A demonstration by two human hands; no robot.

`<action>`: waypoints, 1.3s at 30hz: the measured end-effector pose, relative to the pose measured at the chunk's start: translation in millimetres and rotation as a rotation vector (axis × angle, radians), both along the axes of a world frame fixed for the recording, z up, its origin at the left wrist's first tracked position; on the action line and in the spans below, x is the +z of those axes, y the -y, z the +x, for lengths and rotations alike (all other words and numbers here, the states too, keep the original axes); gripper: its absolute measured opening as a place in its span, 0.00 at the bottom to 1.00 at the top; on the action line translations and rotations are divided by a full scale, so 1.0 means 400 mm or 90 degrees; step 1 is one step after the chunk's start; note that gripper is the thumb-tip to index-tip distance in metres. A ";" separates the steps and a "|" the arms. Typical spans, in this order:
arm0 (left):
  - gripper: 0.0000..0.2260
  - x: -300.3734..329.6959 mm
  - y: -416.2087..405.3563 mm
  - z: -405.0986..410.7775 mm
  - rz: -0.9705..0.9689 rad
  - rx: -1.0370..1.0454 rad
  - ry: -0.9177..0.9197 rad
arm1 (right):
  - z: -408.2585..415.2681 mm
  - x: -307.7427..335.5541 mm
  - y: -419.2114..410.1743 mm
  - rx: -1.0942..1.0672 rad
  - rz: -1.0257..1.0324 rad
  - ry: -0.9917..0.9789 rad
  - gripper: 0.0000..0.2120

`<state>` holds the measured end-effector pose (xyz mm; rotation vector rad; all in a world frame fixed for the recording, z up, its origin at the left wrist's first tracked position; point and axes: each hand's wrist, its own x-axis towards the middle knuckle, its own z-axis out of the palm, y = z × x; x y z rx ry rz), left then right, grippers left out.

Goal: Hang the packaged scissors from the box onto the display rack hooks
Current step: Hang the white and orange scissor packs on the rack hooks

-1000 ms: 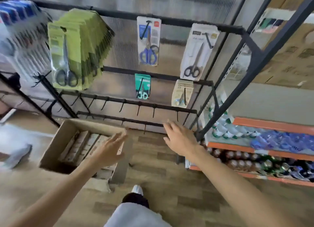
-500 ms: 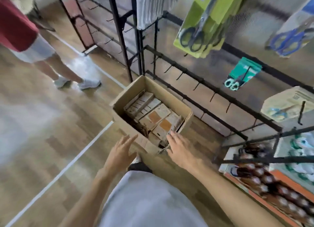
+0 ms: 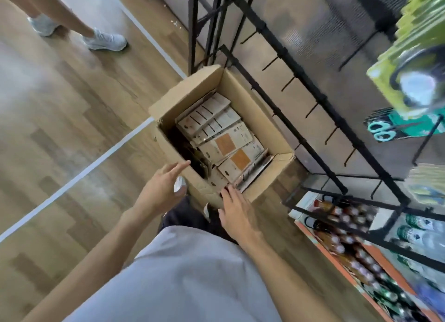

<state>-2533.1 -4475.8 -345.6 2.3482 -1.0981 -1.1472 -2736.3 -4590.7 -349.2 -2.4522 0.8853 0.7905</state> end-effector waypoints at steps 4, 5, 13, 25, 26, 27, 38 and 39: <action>0.30 -0.066 0.062 0.003 0.037 -0.034 -0.044 | -0.005 -0.045 0.072 0.081 0.013 -0.006 0.24; 0.29 -0.081 0.081 0.001 0.041 -0.029 -0.049 | -0.002 -0.061 0.101 0.100 0.013 -0.005 0.22; 0.27 -0.191 0.204 0.002 0.032 0.007 -0.032 | 0.093 -0.274 0.348 0.207 0.021 -0.048 0.28; 0.26 -0.287 0.224 0.034 0.032 -0.005 0.032 | 0.288 -0.509 0.304 0.293 -0.088 -0.036 0.43; 0.25 -0.288 0.222 0.030 0.028 0.000 0.033 | 0.289 -0.511 0.297 0.293 -0.102 -0.035 0.42; 0.25 -0.289 0.222 0.027 0.021 0.004 0.038 | 0.288 -0.512 0.292 0.293 -0.105 -0.027 0.40; 0.20 -0.403 0.352 0.173 0.208 -0.021 0.100 | 0.228 -0.471 0.325 0.060 -0.021 0.339 0.20; 0.20 -0.423 0.363 0.195 0.230 -0.028 0.120 | 0.219 -0.474 0.335 0.041 -0.033 0.348 0.20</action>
